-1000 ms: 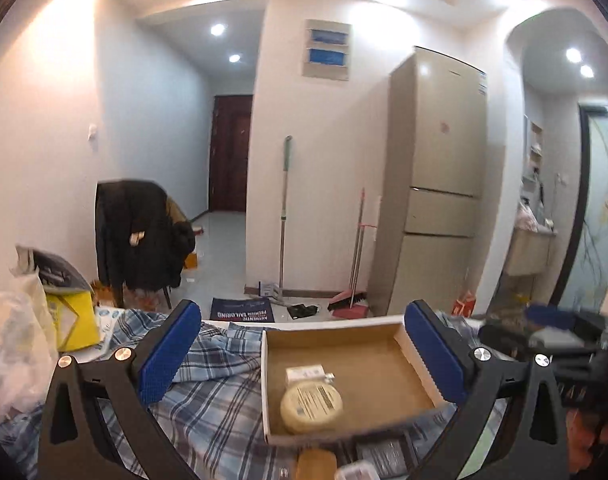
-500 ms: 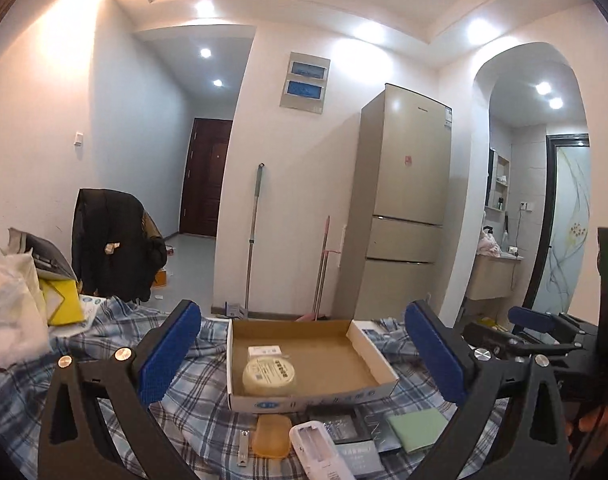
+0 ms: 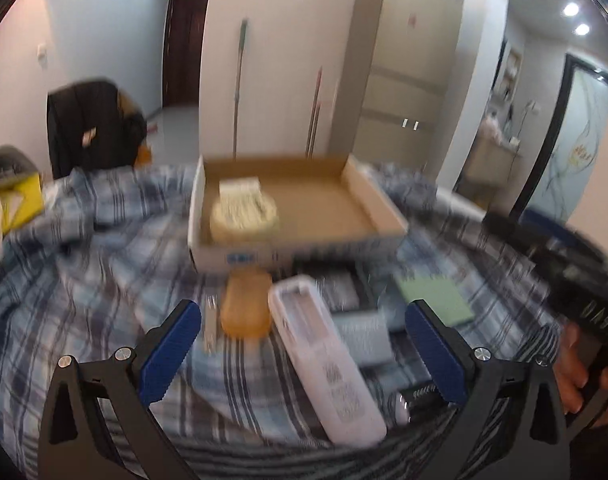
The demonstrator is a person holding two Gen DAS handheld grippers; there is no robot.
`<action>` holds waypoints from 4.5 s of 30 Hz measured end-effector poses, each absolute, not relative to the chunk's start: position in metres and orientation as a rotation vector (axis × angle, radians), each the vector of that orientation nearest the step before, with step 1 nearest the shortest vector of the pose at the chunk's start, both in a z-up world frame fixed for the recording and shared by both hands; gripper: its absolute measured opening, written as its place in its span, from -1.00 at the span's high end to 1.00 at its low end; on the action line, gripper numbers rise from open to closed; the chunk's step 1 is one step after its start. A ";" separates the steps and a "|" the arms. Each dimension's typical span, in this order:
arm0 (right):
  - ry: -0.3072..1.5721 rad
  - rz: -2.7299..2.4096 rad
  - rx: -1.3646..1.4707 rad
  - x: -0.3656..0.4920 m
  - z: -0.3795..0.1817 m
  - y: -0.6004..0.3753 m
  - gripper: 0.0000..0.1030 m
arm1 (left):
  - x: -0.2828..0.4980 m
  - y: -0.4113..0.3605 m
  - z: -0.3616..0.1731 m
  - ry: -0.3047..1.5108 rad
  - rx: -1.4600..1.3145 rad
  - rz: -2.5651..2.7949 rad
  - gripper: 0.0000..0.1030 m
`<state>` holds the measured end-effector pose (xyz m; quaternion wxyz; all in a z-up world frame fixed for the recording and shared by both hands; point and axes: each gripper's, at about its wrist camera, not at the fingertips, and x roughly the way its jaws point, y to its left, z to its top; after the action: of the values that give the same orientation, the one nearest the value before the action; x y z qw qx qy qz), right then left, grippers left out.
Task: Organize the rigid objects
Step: 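Withdraw both tools from the box back over the table, then grasp the white remote control with the left tool, then lift the remote with the left tool while the right tool grasps the black ZEESEA box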
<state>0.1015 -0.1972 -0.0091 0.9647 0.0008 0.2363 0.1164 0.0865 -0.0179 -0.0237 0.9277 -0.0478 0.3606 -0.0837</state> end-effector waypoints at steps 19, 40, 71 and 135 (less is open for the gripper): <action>0.489 0.225 0.046 0.101 -0.005 -0.214 -0.77 | 0.144 0.011 -0.079 1.105 -0.528 -0.283 -0.66; 0.530 0.236 -0.016 0.104 -0.017 -0.197 -0.77 | 0.149 0.006 -0.059 1.064 -0.393 -0.247 0.42; 0.561 0.172 -0.005 0.112 -0.021 -0.207 -0.77 | 0.152 -0.052 -0.058 1.009 -0.042 -0.224 0.67; 0.959 0.268 0.030 0.081 -0.081 -0.145 0.24 | 0.025 0.023 0.011 0.510 -0.083 -0.105 0.74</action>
<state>0.0813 -0.1449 -0.0809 0.8786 0.0144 0.4597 0.1283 0.0246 0.0234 0.0114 0.9655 -0.0411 0.2519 -0.0517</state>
